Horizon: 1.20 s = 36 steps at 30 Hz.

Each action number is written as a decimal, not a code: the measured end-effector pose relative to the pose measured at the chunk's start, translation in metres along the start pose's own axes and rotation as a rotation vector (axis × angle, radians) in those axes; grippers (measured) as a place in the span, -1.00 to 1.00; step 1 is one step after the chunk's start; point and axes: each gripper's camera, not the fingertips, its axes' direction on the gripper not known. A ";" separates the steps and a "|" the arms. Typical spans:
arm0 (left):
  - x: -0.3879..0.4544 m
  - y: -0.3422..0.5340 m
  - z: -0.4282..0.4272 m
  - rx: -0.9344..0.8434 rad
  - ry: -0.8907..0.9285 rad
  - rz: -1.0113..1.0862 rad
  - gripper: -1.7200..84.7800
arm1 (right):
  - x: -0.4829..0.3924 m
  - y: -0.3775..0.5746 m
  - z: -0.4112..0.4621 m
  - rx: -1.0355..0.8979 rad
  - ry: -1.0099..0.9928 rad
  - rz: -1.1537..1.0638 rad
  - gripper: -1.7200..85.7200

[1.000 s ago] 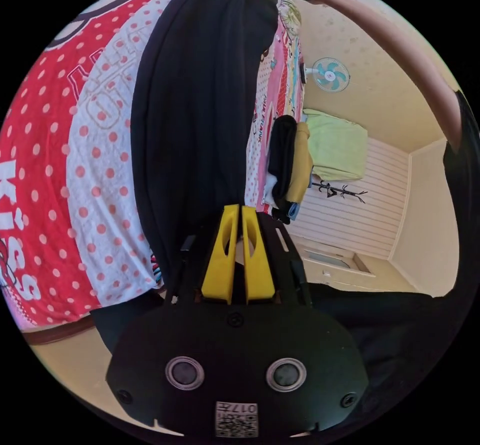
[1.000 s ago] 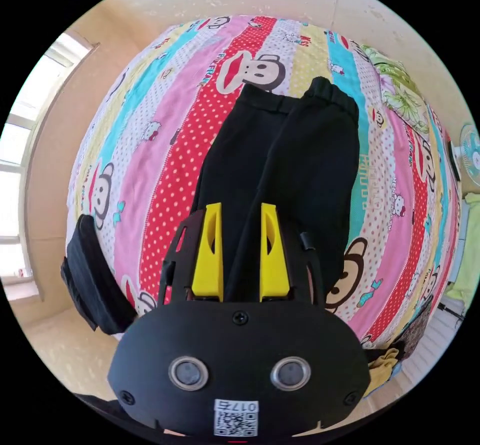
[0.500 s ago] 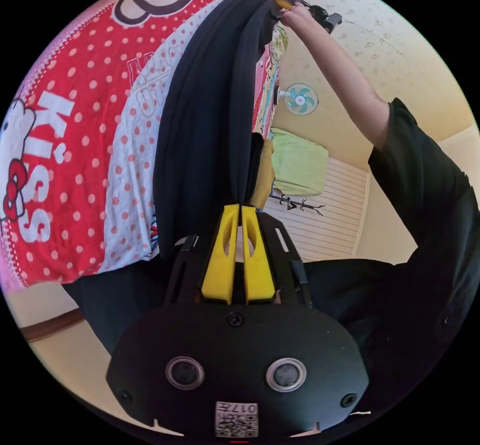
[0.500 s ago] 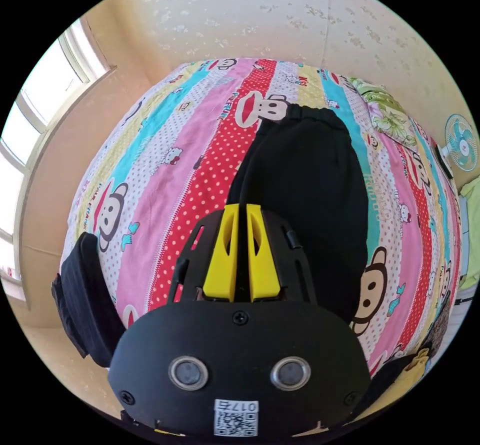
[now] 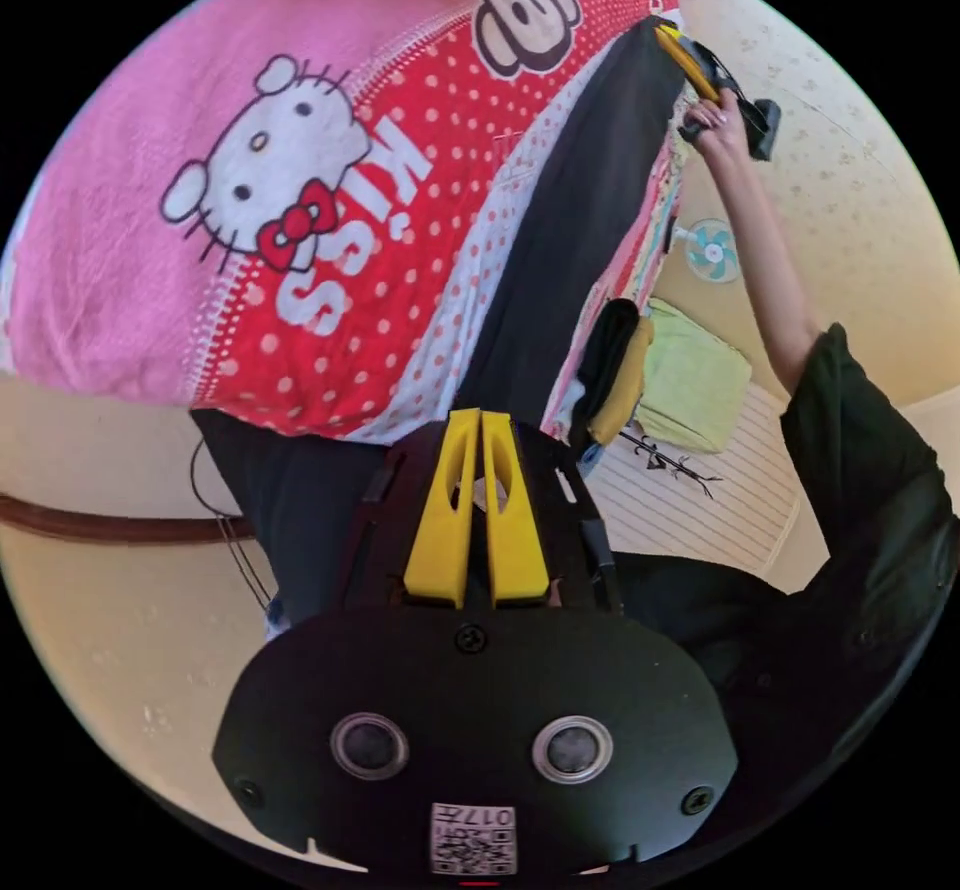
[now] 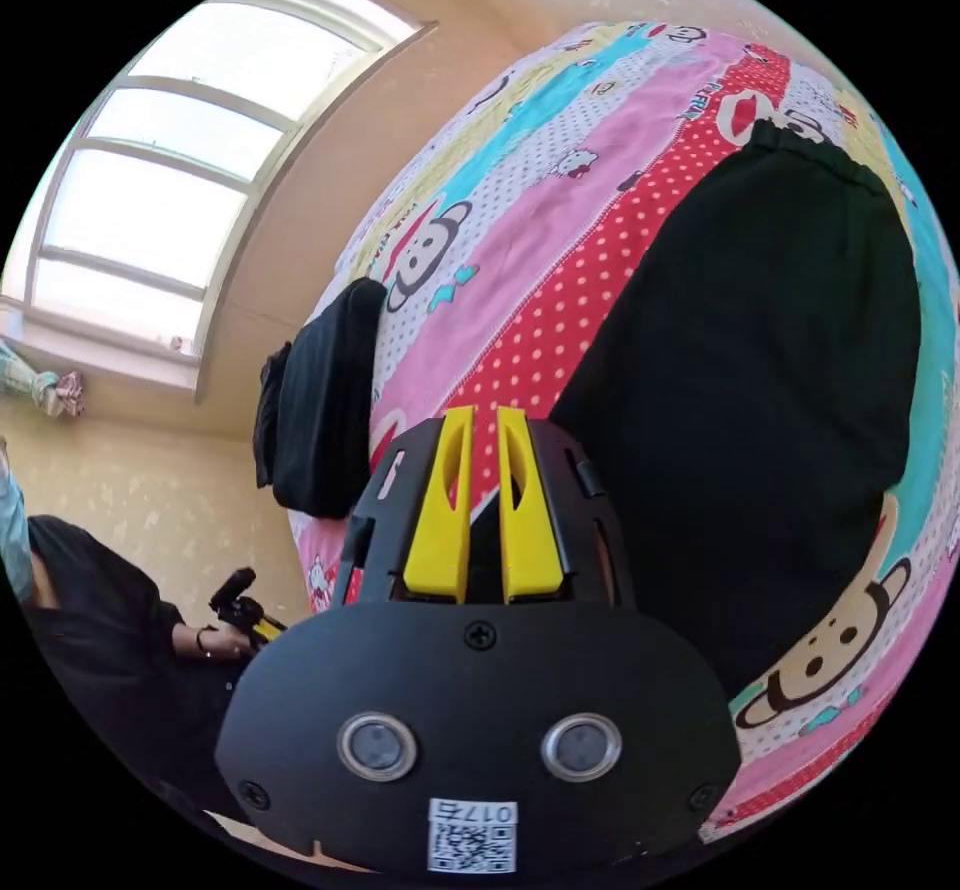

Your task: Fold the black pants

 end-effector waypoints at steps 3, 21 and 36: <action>0.013 -0.011 0.001 0.005 0.033 0.055 -0.80 | -0.014 0.096 -0.038 -0.049 0.057 -0.004 -0.79; 0.093 0.000 0.176 -0.388 -0.281 0.232 -0.85 | -0.091 0.498 0.012 -0.196 -0.425 0.571 -0.83; 0.098 -0.132 0.112 0.124 0.058 0.419 -0.58 | 0.099 0.382 -0.119 0.192 -0.614 0.488 -0.59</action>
